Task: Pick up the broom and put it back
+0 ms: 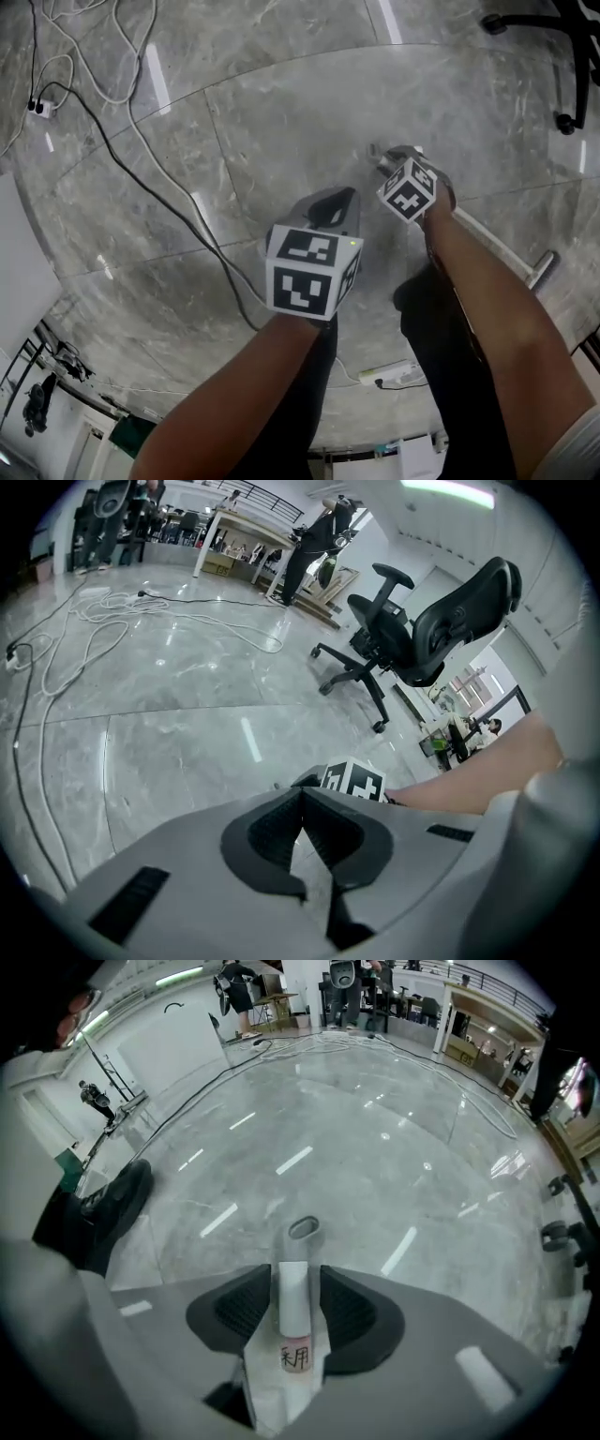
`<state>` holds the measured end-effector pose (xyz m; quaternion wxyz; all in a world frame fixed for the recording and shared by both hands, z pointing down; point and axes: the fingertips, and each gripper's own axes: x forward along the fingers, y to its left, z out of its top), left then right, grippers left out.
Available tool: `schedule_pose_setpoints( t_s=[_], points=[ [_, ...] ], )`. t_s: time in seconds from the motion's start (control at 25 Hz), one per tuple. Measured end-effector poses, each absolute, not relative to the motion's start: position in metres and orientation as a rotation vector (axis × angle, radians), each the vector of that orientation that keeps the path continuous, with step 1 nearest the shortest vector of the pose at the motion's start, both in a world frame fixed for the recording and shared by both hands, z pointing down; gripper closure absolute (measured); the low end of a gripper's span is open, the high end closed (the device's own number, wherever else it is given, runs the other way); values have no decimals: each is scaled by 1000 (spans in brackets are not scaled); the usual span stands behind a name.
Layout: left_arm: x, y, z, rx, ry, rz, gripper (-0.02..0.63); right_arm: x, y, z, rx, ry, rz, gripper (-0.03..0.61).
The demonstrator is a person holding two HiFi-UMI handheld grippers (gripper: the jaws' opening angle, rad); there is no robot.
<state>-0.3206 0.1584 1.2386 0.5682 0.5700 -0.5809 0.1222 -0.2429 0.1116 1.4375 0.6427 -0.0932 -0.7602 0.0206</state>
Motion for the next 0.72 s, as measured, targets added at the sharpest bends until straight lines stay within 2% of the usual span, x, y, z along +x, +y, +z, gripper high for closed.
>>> schedule_pose_setpoints(
  t_s=[0.12, 0.28, 0.44, 0.56, 0.72],
  points=[
    [-329, 156, 1255, 1327, -1368, 289, 606, -246, 111, 1444, -179, -1766, 17, 413],
    [-334, 158, 1265, 1306, -1373, 298, 606, -246, 115, 1447, -193, -1760, -51, 488],
    [-333, 155, 1252, 1300, -1375, 295, 606, -246, 111, 1439, -210, -1743, -11, 492],
    [-336, 149, 1229, 1295, -1393, 292, 606, -255, 98, 1402, -198, -1790, -1, 493],
    [-333, 136, 1159, 1328, -1415, 299, 606, -263, 89, 1302, -189, -1887, 38, 493]
  ],
)
